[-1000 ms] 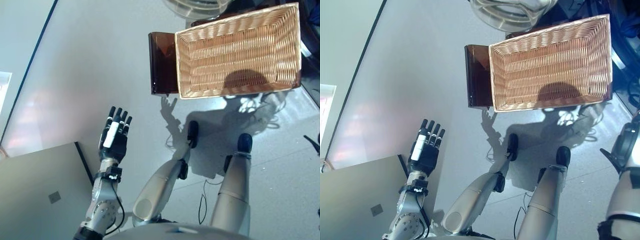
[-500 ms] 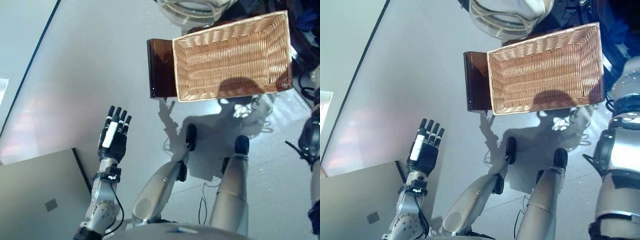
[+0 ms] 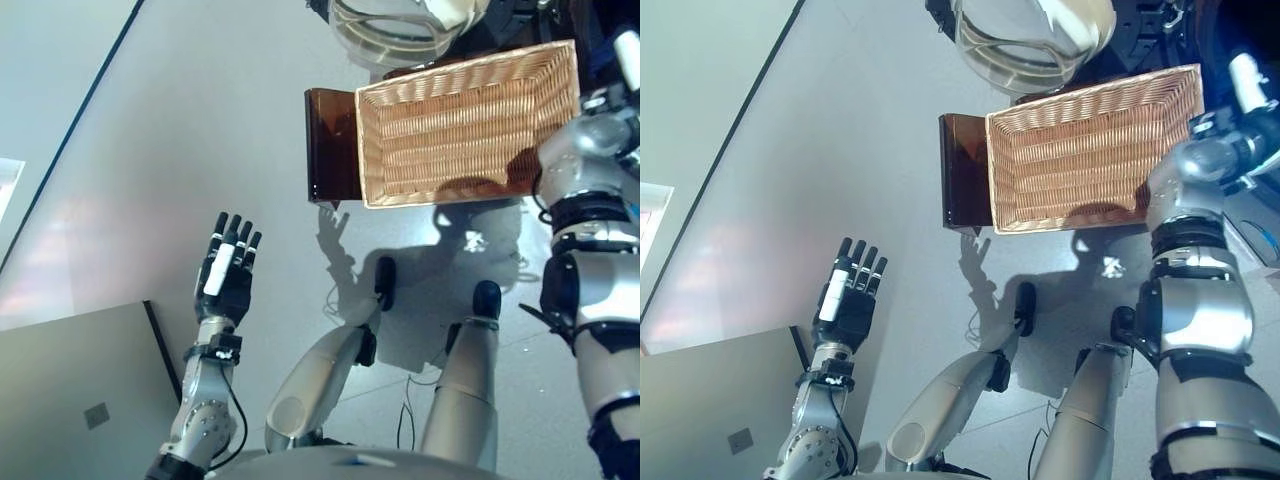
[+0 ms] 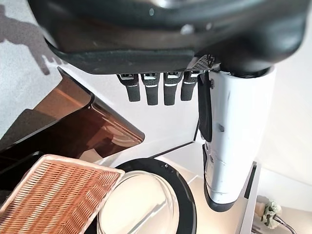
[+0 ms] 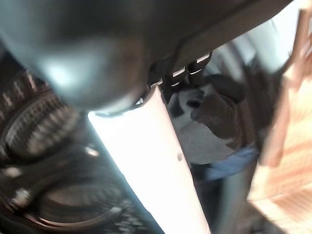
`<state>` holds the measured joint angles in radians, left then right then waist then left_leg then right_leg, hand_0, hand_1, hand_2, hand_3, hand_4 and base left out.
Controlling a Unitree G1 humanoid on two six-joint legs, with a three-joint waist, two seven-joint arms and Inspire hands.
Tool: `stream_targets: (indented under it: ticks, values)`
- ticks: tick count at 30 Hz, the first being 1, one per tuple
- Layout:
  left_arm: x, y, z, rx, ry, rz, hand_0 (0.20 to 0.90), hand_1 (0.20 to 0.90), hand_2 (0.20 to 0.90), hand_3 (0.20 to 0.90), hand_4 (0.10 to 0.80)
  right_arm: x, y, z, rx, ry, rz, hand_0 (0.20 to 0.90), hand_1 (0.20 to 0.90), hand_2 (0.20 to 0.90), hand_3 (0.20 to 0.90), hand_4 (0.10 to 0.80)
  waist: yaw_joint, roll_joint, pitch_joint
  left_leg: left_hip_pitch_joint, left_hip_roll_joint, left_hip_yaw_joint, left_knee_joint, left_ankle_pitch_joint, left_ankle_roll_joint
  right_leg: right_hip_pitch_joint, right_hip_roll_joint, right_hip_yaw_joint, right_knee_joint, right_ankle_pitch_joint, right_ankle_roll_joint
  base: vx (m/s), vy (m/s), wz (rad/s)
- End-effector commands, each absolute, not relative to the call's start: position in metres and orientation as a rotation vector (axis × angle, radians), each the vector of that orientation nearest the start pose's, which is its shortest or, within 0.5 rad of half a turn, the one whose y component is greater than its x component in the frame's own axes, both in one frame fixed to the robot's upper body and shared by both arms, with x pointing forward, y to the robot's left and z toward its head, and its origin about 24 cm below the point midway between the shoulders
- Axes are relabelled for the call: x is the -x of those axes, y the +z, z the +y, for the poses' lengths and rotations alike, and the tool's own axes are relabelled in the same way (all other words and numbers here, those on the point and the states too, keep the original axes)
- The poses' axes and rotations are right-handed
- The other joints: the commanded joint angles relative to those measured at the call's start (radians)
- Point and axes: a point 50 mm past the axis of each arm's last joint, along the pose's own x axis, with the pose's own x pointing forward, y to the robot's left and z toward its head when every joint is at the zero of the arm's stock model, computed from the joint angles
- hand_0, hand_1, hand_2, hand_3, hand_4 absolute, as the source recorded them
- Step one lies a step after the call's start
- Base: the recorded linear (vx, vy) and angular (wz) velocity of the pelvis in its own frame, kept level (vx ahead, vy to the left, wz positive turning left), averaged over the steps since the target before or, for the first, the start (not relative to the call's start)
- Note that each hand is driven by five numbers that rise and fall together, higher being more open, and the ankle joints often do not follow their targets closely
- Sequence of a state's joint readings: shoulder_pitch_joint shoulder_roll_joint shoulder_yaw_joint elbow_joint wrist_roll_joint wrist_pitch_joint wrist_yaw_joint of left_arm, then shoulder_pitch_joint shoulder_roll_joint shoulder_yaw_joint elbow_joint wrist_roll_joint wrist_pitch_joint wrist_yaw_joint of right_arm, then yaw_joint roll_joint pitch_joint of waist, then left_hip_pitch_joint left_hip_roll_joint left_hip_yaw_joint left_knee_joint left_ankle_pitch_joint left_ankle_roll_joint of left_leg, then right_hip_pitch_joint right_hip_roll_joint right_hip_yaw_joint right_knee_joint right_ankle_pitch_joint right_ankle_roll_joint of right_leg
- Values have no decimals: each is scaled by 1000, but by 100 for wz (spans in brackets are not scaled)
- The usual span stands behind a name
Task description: Pick up the clothes and place them into the washing machine
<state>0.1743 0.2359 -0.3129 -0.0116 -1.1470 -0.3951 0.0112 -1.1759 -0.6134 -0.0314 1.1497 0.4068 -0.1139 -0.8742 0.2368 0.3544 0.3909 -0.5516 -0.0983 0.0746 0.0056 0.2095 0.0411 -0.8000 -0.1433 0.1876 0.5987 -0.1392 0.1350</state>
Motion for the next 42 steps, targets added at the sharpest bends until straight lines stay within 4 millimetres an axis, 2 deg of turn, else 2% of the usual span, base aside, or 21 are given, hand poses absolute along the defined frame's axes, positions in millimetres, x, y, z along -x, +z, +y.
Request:
stream_targets:
  ticks: [1, 2, 4, 7, 16, 18, 20, 22, 23, 24, 25, 26, 29, 30, 31, 33, 34, 36, 41, 42]
  values:
    - [-209, 36, 194, 828, 134, -190, 900, 900, 900, 900, 800, -372, 233, -315, 111, -1158, -272, 900, 900, 900, 900, 800, 49, -8, -78, -37, -39, 59, 106, -118, -55, 102, 34, -1, -146, 20, -73, 0, 0, 0]
    - [-209, 36, 194, 823, 135, -190, 900, 900, 900, 900, 800, -374, 226, -311, 157, -1147, -250, 900, 900, 900, 900, 800, 48, -12, -78, -31, -40, 58, 109, -123, -54, 109, 32, -2, -144, 13, -73, 0, 0, 0]
    - [-209, 36, 194, 824, 136, -191, 900, 900, 900, 900, 800, -374, 226, -311, 158, -1146, -251, 900, 900, 900, 900, 800, 52, -10, -80, -35, -35, 60, 108, -119, -54, 105, 36, 0, -149, 23, -74, -9, 0, -2]
    - [-209, 33, 193, 818, 149, -183, 900, 900, 900, 900, 800, -377, 202, -301, 237, -1135, -185, 900, 900, 900, 900, 800, 50, -20, -83, -24, -36, 59, 117, -129, -50, 124, 34, -2, -150, 16, -74, 7, 0, -3]
    - [-209, 23, 195, 764, 178, -151, 900, 900, 900, 900, 800, -370, 150, -289, 521, -1134, -51, 900, 900, 900, 900, 800, 60, -31, -112, 13, -28, 50, 125, -139, -43, 175, 34, -7, -163, 23, -74, 4, 0, -2]
    - [-208, 16, 199, 747, 204, -133, 900, 900, 900, 900, 800, -363, 127, -289, 646, -1113, 2, 900, 900, 900, 900, 800, 60, -37, -121, 36, -27, 40, 128, -140, -42, 203, 31, -17, -161, 19, -74, 0, 0, 0]
    - [-207, 12, 201, 731, 217, -117, 900, 900, 900, 900, 800, -361, 120, -287, 649, -1100, 11, 900, 900, 900, 900, 800, 59, -42, -126, 44, -23, 38, 128, -141, -42, 213, 32, -21, -163, 20, -74, 9, -21, -1]
    - [-207, 3, 207, 690, 257, -87, 900, 900, 900, 900, 800, -353, 88, -277, 653, -1031, 90, 900, 900, 900, 900, 800, 55, -65, -130, 80, -12, 26, 128, -144, -42, 260, 34, -39, -165, 12, -75, 41, -99, -2]
    - [-207, 3, 207, 690, 257, -86, 900, 900, 900, 900, 800, -353, 88, -277, 652, -1031, 91, 900, 900, 900, 900, 800, 55, -64, -129, 82, -11, 25, 128, -144, -43, 263, 35, -40, -168, 13, -75, 56, -104, 6]
    - [-206, -3, 210, 665, 277, -63, 900, 900, 900, 900, 800, -348, 73, -275, 652, -1001, 124, 900, 900, 900, 900, 800, 47, -75, -127, 101, -11, 20, 130, -149, -44, 289, 33, -50, -168, 4, -75, 46, -115, 7]
    - [-204, -10, 213, 637, 304, -31, 900, 900, 900, 900, 800, -337, 50, -271, 664, -956, 176, 900, 900, 900, 900, 800, 47, -91, -132, 124, 0, 12, 126, -148, -45, 318, 38, -62, -178, 9, -75, 47, -115, 3]
    - [-204, -10, 213, 637, 304, -31, 900, 900, 900, 900, 800, -337, 50, -271, 664, -955, 177, 900, 900, 900, 900, 800, 45, -89, -130, 128, 0, 11, 125, -148, -45, 322, 38, -64, -180, 9, -75, 50, -119, 14]
    - [-199, -23, 223, 576, 363, 19, 900, 900, 900, 900, 800, -316, 10, -255, 677, -830, 249, 900, 900, 900, 900, 800, 25, -119, -127, 188, 16, -6, 115, -149, -53, 395, 40, -96, -211, 5, -73, 42, -103, 12]
    - [-199, -23, 223, 576, 363, 19, 900, 900, 900, 900, 800, -316, 10, -255, 677, -830, 249, 900, 900, 900, 900, 800, 25, -119, -127, 188, 16, -6, 115, -149, -53, 395, 40, -96, -211, 5, -73, 64, -118, 2]
    - [-196, -34, 226, 540, 389, 67, 900, 900, 900, 900, 800, -302, -8, -255, 680, -808, 302, 900, 900, 900, 900, 800, 17, -135, -133, 220, 25, -14, 108, -150, -57, 433, 40, -113, -229, 1, -72, 74, -110, 4]
    - [-190, -46, 232, 493, 443, 122, 900, 900, 900, 900, 800, -281, -31, -249, 678, -772, 352, 900, 900, 900, 900, 800, -2, -169, -147, 265, 36, -23, 102, -154, -64, 489, 44, -138, -254, -1, -69, 115, -143, 16]
    - [-190, -46, 232, 492, 444, 123, 900, 900, 900, 900, 800, -281, -31, -249, 678, -771, 352, 900, 900, 900, 900, 800, -4, -168, -145, 268, 36, -24, 101, -154, -64, 493, 43, -140, -256, -1, -69, 91, -97, 18]
    - [-182, -60, 236, 453, 483, 191, 900, 900, 900, 900, 800, -265, -48, -245, 640, -760, 411, 900, 900, 900, 900, 800, -16, -196, -162, 312, 47, -33, 93, -159, -67, 547, 47, -164, -276, -4, -67, 92, -97, -1]
    - [-174, -70, 240, 410, 516, 252, 900, 900, 900, 900, 800, -252, -59, -242, 580, -755, 442, 900, 900, 900, 900, 800, -36, -225, -185, 365, 55, -38, 86, -168, -67, 611, 49, -191, -295, -11, -66, 90, -84, 8]
    - [-168, -77, 243, 384, 549, 291, 900, 900, 900, 900, 800, -251, -59, -239, 528, -741, 425, 900, 900, 900, 900, 800, -47, -238, -196, 387, 60, -38, 85, -173, -67, 633, 49, -198, -299, -13, -65, 69, -55, 17]
